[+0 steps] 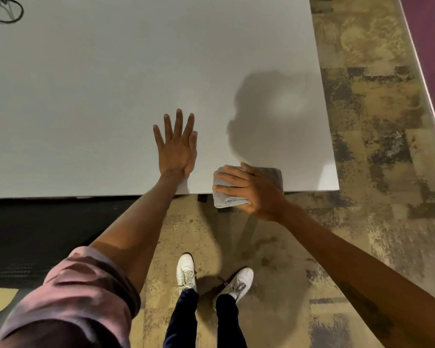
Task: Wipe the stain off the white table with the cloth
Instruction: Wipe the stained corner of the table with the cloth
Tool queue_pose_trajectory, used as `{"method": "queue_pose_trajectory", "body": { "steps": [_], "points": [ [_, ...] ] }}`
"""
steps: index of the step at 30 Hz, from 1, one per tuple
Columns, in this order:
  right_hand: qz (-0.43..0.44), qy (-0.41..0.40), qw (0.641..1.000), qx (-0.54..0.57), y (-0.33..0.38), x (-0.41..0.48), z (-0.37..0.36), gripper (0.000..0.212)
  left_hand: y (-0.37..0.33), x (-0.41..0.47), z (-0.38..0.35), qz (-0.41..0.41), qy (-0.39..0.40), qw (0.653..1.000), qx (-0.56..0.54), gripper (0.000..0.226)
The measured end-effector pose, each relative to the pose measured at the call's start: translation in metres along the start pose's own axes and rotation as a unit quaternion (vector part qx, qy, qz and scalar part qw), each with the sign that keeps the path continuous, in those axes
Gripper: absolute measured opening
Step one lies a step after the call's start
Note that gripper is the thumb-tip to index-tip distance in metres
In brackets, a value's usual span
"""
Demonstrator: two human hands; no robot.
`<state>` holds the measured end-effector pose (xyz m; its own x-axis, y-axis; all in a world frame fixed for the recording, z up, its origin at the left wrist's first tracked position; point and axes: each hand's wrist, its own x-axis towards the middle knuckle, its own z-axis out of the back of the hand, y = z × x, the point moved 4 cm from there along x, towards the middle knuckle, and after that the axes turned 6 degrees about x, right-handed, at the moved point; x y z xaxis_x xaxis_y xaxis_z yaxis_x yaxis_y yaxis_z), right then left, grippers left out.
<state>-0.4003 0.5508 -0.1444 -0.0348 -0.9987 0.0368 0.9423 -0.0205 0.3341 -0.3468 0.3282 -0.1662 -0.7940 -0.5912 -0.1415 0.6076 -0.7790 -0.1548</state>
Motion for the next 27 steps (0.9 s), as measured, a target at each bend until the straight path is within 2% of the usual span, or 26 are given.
{"method": "queue_pose_trajectory", "body": {
  "steps": [6, 12, 20, 27],
  "points": [
    [0.025, -0.016, 0.999, -0.038, 0.004, 0.010, -0.014, 0.046, 0.002, 0.006, -0.002, 0.001, -0.001, 1.000, -0.001, 0.056],
    [0.068, -0.117, 0.991, -0.017, 0.027, 0.040, -0.019, 0.037, 0.002, 0.006, 0.000, -0.005, -0.001, 1.000, -0.011, 0.057],
    [0.010, 0.004, 0.998, -0.070, 0.033, 0.044, -0.024, 0.045, 0.002, 0.004, 0.000, -0.011, -0.006, 0.999, -0.033, 0.061],
    [-0.010, -0.025, 0.998, -0.052, 0.026, 0.027, -0.015, 0.043, 0.001, 0.000, -0.005, -0.001, -0.025, 0.999, -0.031, 0.059]
  ]
}}
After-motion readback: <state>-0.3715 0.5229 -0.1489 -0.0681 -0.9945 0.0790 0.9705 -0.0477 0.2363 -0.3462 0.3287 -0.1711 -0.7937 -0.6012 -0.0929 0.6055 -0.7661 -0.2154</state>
